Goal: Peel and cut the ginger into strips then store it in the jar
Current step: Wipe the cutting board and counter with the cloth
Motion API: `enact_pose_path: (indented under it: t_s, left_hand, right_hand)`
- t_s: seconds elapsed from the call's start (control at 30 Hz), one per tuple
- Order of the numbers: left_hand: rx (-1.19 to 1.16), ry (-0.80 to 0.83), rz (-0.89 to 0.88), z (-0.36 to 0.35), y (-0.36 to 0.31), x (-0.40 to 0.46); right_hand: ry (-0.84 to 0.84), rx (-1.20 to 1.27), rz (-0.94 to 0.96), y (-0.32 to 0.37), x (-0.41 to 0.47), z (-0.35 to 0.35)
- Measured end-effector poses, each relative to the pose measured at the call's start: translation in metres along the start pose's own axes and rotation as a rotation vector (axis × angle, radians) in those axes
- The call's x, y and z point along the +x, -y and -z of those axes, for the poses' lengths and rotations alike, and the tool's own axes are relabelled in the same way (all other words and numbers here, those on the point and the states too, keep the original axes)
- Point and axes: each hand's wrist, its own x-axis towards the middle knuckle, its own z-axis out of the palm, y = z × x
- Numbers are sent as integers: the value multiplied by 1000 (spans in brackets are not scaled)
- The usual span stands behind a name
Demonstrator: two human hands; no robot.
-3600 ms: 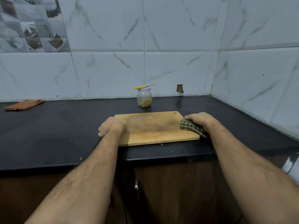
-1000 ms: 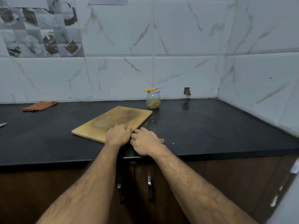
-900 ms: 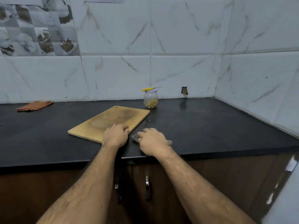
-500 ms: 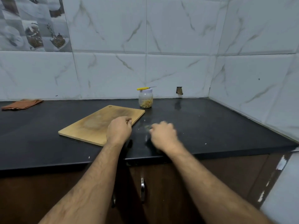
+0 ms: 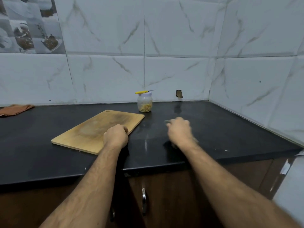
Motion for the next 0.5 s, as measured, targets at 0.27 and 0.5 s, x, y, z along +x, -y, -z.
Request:
enact_pose_path:
  t_s: [0.27, 0.5]
  left_hand:
    - [-82, -76, 106, -8, 11, 21]
    - [195, -72, 204, -16, -18, 32]
  right_hand:
    - [210, -197, 367, 98, -17, -71]
    - [210, -156, 74, 17, 74, -61]
